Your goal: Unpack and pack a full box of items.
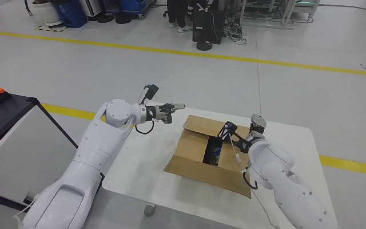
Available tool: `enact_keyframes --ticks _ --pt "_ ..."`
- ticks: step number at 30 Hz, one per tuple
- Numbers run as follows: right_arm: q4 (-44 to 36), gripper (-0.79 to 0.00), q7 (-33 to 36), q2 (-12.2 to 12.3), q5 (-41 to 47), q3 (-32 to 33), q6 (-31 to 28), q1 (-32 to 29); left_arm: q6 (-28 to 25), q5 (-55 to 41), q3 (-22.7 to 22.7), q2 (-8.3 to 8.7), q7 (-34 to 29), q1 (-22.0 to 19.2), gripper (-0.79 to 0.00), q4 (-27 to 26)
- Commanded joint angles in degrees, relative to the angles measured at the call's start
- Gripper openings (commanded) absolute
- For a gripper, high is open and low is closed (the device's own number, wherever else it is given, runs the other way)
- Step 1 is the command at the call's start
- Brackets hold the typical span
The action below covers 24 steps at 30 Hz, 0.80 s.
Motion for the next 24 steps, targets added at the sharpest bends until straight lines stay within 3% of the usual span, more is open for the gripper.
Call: enact_keyframes --ticks 1,10,24 --pt "2.0 0.0 0.5 -0.5 0.2 -1.0 0.3 1.4 0.0 0.0 0.0 0.0 0.0 0.0 0.0 0.0" --pt "7.5 0.0 0.9 -2.1 0.4 -3.4 1.1 4.6 0.0 0.0 0.0 0.0 0.0 0.0 0.0 0.0" --pt "7.4 0.0 -5.3 -3.3 -8.3 -0.2 15.2 4.0 0.0 0.0 0.0 0.0 0.0 0.0 0.0 0.0"
